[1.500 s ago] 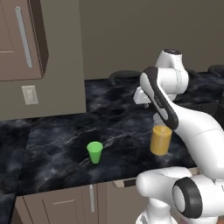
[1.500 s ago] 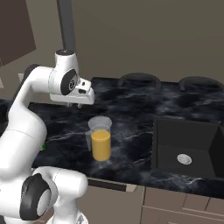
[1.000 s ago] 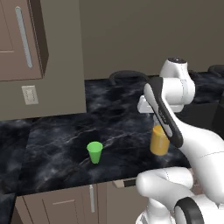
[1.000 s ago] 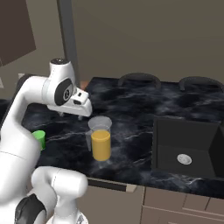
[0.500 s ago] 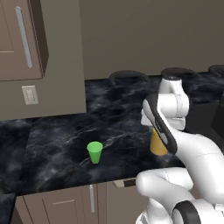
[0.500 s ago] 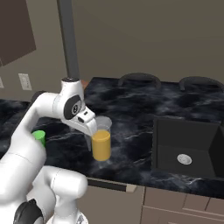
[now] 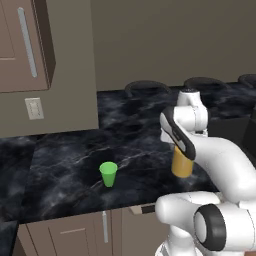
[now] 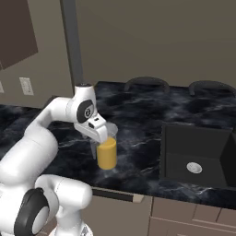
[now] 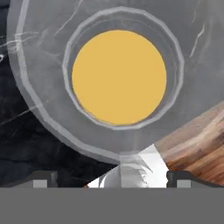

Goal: Place the pitcher and cup on the dining counter for serving.

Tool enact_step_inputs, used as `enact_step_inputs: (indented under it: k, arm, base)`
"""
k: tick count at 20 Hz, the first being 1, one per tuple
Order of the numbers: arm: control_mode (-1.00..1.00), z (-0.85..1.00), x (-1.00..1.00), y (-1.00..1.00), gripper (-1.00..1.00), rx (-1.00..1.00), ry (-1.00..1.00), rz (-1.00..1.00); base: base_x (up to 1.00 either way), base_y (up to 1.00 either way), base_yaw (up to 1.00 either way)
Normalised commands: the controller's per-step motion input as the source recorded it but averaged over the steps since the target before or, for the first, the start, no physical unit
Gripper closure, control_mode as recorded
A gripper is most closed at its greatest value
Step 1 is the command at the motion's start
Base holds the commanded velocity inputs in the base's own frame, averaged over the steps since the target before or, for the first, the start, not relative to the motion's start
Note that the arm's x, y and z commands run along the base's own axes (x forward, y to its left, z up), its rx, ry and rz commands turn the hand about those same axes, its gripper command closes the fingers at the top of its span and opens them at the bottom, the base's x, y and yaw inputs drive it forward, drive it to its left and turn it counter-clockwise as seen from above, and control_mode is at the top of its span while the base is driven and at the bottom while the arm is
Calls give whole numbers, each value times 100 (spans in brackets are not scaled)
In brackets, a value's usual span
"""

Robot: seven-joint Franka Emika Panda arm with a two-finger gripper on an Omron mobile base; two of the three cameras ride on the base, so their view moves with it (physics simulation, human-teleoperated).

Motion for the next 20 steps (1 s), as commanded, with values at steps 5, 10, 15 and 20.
enact_step_inputs:
  k: [5, 10, 15, 20]
  arm:
    - [-100, -30, 33, -5, -100, -12, 0, -4]
    - [-100, -33, 22, -10, -100, -9, 0, -3]
    - [-100, -42, 2, -19, 100, 0, 0, -3]
    - [-100, -40, 0, -20, 100, 0, 0, -3]
  base:
    - [0, 0, 0]
    - [0, 0, 0]
    - [0, 0, 0]
    - [0, 0, 0]
